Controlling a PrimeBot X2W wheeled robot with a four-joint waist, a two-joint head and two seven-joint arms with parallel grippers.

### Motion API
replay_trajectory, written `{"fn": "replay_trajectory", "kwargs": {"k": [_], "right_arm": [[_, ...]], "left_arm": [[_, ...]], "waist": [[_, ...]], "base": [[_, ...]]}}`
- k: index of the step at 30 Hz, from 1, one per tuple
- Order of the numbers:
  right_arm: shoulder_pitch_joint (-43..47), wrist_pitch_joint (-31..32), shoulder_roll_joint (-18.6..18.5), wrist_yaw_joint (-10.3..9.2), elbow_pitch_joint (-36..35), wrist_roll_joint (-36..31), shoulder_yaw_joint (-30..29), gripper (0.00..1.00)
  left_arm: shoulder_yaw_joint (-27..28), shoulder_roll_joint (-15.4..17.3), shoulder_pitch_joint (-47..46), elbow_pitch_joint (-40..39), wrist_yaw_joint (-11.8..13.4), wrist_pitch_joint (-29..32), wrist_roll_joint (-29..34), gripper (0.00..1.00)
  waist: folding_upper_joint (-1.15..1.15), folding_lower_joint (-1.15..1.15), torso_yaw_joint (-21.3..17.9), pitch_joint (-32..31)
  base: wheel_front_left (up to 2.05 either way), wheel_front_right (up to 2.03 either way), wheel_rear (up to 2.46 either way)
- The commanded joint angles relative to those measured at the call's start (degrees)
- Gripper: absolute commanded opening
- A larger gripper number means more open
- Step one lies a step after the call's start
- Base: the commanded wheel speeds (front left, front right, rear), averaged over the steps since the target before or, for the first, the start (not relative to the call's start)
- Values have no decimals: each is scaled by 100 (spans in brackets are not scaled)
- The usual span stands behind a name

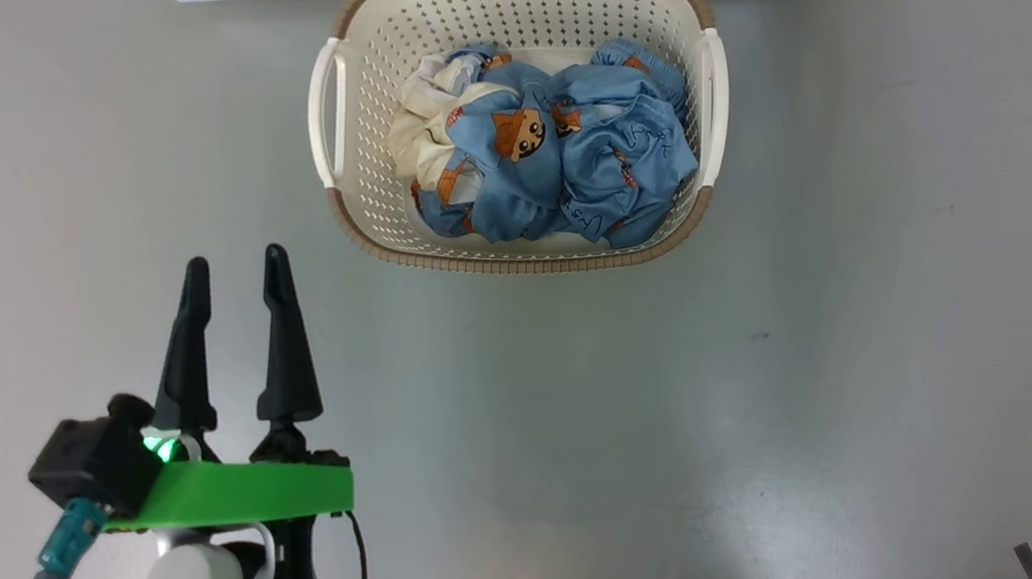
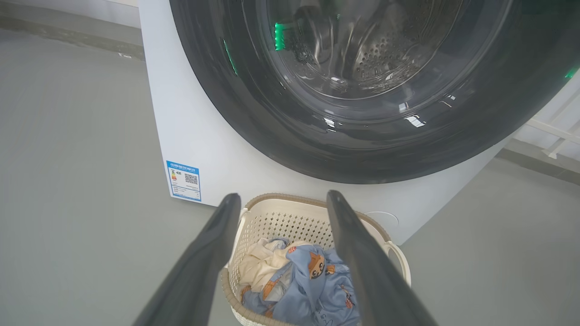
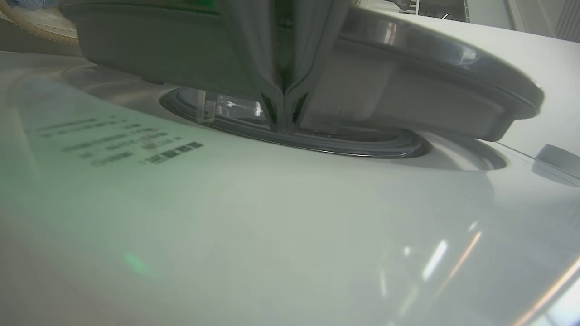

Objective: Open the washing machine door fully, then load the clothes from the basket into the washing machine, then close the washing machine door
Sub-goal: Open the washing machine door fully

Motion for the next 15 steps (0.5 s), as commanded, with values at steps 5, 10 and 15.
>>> {"fn": "replay_trajectory", "kwargs": {"k": [5,10,15], "right_arm": [[36,194,203,33,-91,-9,88,0],[385,290,245,33,-147,49,118,0],[859,348,238,33,-318,149,83,0]], "left_arm": [[192,93,6,-47,-13,-37,-41,100],[237,83,66,5,-13,-37,-12,100],[248,75,144,37,-13,-37,26,100]], "waist": [[0,0,21,-97],[0,0,-2,-289],[0,0,7,-561]], "base": [[0,0,0],[0,0,0],[0,0,0]]}}
